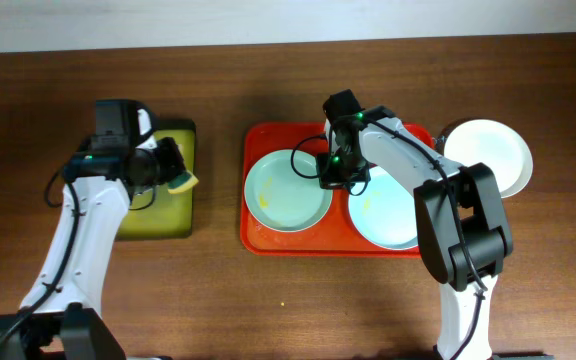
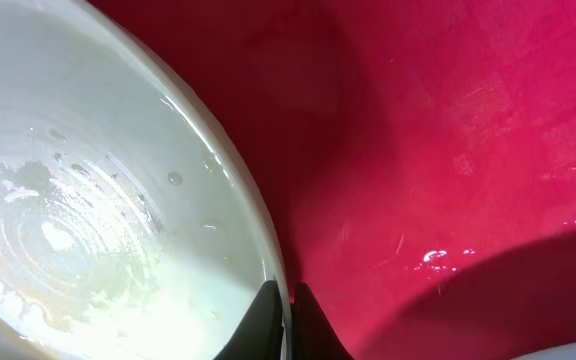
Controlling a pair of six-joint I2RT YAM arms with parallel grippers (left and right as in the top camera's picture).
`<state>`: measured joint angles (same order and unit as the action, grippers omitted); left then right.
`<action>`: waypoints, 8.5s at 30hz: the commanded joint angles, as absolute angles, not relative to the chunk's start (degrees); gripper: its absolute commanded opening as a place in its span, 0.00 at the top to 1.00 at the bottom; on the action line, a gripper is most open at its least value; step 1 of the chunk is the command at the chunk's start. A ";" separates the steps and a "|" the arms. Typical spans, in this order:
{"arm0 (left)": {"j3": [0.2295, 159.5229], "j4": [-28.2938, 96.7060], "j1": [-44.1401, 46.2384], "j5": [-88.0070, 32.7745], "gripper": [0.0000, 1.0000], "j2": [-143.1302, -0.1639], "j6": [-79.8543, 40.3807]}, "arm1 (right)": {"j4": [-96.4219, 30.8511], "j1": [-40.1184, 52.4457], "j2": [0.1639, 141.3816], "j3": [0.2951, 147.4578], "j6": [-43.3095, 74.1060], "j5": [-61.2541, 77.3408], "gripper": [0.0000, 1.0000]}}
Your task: Clean dirty plates on tray and stack at the side
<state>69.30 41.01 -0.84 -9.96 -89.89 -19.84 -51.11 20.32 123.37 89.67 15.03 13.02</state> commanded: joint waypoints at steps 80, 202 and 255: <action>72.18 32.32 22.33 -10.48 1.00 -103.94 -26.50 | -52.16 19.31 124.25 88.66 7.31 16.34 0.96; 63.79 42.35 0.21 8.25 1.00 -85.76 -28.64 | -68.05 34.87 104.14 100.92 18.79 -39.51 0.96; 63.79 42.50 0.21 8.36 1.00 -85.80 -28.60 | -66.17 1.74 93.38 80.25 21.52 0.30 0.01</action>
